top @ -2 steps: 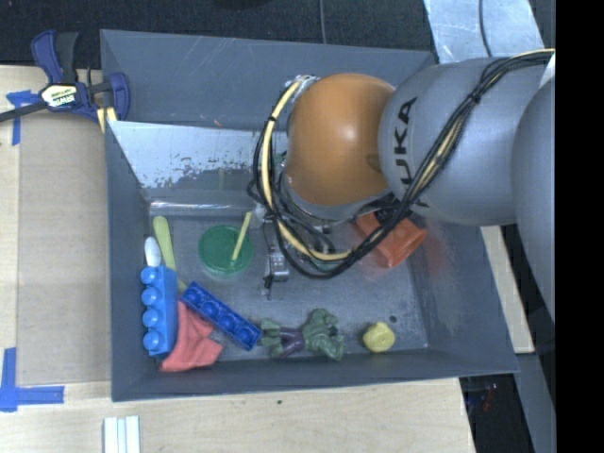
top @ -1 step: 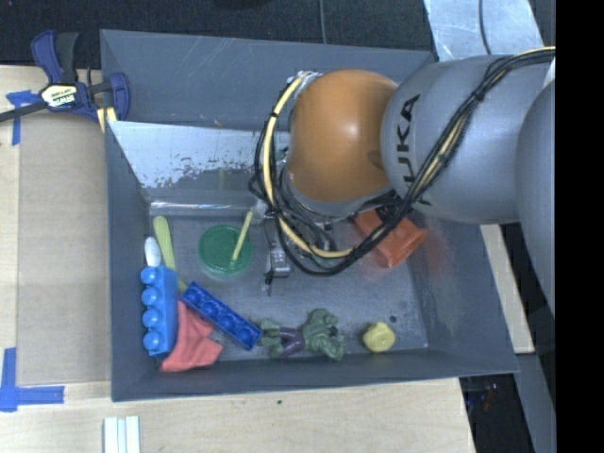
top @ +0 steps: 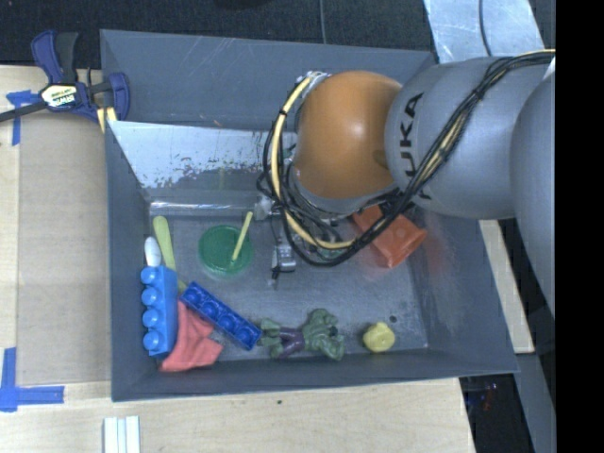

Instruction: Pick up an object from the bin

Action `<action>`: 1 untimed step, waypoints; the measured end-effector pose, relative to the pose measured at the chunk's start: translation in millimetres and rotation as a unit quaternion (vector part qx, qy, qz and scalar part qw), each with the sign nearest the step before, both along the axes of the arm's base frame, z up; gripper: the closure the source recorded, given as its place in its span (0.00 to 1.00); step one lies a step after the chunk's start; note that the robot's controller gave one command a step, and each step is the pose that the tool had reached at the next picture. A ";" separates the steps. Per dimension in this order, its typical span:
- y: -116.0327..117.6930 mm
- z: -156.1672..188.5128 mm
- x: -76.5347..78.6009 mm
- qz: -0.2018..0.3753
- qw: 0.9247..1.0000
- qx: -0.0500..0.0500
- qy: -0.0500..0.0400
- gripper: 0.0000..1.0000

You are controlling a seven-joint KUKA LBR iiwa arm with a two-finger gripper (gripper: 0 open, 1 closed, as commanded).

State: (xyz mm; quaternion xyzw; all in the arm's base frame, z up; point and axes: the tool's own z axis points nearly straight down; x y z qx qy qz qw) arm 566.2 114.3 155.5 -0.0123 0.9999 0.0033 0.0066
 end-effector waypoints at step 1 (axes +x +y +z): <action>-15.8 13.9 -9.7 -0.027 1.000 -0.003 0.008 0.00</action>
Offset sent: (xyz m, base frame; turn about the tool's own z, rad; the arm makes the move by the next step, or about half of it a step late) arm 0.0511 -0.0484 -0.0744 -0.0489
